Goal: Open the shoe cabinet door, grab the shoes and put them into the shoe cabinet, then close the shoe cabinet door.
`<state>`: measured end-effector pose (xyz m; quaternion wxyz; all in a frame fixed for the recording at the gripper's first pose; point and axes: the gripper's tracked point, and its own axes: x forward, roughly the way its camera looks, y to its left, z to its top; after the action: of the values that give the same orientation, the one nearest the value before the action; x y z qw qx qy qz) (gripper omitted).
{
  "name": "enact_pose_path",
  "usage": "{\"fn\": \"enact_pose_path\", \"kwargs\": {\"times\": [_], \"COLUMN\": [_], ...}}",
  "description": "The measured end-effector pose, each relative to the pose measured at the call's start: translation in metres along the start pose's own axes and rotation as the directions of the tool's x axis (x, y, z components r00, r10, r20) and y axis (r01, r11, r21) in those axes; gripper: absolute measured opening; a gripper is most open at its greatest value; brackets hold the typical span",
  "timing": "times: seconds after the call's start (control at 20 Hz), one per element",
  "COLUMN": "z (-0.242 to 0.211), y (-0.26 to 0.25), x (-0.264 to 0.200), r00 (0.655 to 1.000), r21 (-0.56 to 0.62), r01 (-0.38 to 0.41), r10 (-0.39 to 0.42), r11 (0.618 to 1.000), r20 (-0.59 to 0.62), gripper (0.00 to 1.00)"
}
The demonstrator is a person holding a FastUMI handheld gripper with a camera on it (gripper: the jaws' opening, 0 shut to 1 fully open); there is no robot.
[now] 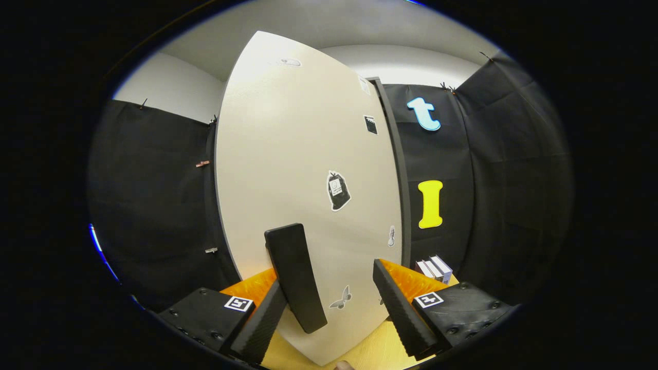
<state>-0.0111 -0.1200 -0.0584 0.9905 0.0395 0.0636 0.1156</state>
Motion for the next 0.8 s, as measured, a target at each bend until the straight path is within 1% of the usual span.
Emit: {"fn": "enact_pose_path", "kwargs": {"times": [0.55, 0.8], "z": [-0.005, -0.009], "y": [0.045, 0.063], "x": [0.043, 0.061], "r00": [0.999, 1.000], "r21": [-0.032, -0.040], "r01": [0.028, 0.013], "r10": [-0.027, -0.012], "r11": [0.999, 0.999], "r20": [0.020, 0.017], "gripper": [0.98, 0.98]}}
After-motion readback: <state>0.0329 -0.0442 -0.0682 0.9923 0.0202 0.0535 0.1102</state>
